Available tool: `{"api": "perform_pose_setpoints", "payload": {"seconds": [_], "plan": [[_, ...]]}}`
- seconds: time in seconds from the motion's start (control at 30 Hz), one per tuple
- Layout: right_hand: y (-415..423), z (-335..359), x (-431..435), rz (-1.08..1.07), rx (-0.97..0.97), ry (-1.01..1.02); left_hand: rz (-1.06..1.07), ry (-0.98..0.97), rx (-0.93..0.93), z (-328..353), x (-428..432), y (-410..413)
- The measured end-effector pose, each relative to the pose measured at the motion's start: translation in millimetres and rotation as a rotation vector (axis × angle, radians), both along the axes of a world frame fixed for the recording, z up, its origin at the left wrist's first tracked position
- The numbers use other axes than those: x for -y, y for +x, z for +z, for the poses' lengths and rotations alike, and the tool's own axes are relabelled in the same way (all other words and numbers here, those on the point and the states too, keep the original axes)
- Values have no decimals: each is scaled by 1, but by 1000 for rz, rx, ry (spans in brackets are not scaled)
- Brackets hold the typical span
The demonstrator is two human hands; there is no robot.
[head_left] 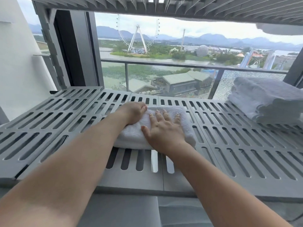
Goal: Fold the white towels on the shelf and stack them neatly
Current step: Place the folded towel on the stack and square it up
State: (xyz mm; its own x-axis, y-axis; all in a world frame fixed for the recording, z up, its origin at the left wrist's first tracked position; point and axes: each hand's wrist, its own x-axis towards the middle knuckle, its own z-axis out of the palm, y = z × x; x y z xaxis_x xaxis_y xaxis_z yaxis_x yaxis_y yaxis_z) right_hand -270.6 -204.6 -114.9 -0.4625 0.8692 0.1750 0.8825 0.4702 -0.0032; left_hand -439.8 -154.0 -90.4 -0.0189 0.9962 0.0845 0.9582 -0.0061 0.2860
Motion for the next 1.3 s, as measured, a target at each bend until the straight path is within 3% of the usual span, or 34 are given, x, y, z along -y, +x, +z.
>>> {"api": "perform_pose_setpoints", "payload": {"seconds": [0.17, 0.27, 0.43, 0.63, 0.83, 0.97, 1.1, 1.17, 1.3], "plan": [[17, 4, -3, 57, -63, -30, 25, 32, -54, -4, 7, 6], [22, 8, 0, 57, -84, -65, 1, 53, 14, -2, 13, 11], [45, 26, -2, 13, -84, -56, -13, -78, 116, 7, 22, 37], [97, 23, -11, -65, -32, -9, 18, -167, -52, 14, 26, 92], [171, 24, -14, -476, -121, 142, 96, -205, -305, 22, 39, 174], [226, 32, -14, -587, -267, 117, -8, -172, -191, 36, 37, 209], [251, 27, -10, -642, -205, -193, -109, -184, -46, 30, 35, 237], [260, 24, -10, -635, -318, -252, -122, -139, -38, 22, 35, 246], [278, 19, -7, -502, -599, -259, -51, -35, 166, 11, 43, 258]]}}
